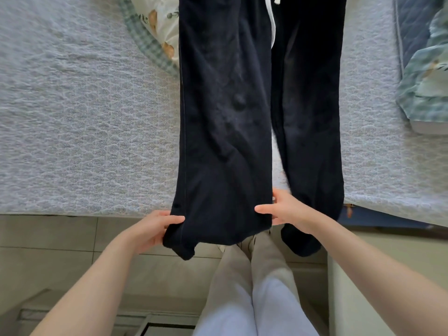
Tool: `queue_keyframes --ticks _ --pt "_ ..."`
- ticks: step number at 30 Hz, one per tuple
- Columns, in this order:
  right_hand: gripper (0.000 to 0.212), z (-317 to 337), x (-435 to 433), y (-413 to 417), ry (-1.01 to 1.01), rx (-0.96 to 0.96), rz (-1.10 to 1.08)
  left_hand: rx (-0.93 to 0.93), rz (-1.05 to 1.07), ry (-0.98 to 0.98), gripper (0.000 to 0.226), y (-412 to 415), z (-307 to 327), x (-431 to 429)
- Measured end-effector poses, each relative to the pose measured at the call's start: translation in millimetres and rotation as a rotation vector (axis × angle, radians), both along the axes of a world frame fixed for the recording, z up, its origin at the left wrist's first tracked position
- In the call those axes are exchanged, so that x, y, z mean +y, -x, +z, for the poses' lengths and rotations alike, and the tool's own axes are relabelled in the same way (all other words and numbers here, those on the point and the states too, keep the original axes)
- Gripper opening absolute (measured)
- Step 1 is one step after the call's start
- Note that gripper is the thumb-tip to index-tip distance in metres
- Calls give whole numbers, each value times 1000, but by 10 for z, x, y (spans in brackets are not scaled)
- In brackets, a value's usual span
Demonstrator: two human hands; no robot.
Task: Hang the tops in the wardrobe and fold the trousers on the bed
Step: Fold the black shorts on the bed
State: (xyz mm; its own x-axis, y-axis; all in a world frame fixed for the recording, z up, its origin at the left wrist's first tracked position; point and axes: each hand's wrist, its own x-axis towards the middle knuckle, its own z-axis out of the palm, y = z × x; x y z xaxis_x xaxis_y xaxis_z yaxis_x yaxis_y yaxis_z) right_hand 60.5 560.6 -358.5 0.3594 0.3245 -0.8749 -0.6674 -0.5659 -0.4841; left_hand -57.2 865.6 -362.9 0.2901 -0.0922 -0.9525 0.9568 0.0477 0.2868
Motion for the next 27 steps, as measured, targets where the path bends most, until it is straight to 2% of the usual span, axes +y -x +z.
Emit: queue_keyframes --ticks 2,3,5,6,8,10,13,18,21,23,26,27 --pt "30 -33 -62 -13 45 24 116 42 -66 -125 20 48 -170 86" --pt "26 -58 -108 -11 122 6 238 51 -177 -247 17 51 -267 129" --pt "20 -136 -251 -38 312 -143 497 50 -412 -570 17 14 -433 167" --pt "17 -183 -341 -84 394 -269 525 17 -419 -715 24 -46 -481 150" --pt "9 -189 -520 -230 451 -438 265 -82 -205 -862 32 -225 -447 -8" --pt "11 -170 -708 -415 503 -507 -8 -215 -87 -909 28 -490 -357 -279" --pt "9 -247 -1002 -645 596 -565 -109 -385 -127 -799 23 -854 -283 -768" --pt "44 -375 -1197 -894 659 -448 -195 -420 -195 -525 25 -1365 -404 -1574" --pt "31 -501 -1321 -955 637 -356 -218 -340 -146 -311 33 -1606 -533 -1938" --pt "38 -542 -1380 -978 585 -280 -265 -283 -96 -215 35 -1726 -602 -2087" --pt "24 -478 -1413 -939 394 -131 -420 -221 -4 -126 8 -1863 -659 -2219" --pt "24 -467 -1418 -904 345 -112 -436 -197 49 -112 16 -1888 -691 -2253"
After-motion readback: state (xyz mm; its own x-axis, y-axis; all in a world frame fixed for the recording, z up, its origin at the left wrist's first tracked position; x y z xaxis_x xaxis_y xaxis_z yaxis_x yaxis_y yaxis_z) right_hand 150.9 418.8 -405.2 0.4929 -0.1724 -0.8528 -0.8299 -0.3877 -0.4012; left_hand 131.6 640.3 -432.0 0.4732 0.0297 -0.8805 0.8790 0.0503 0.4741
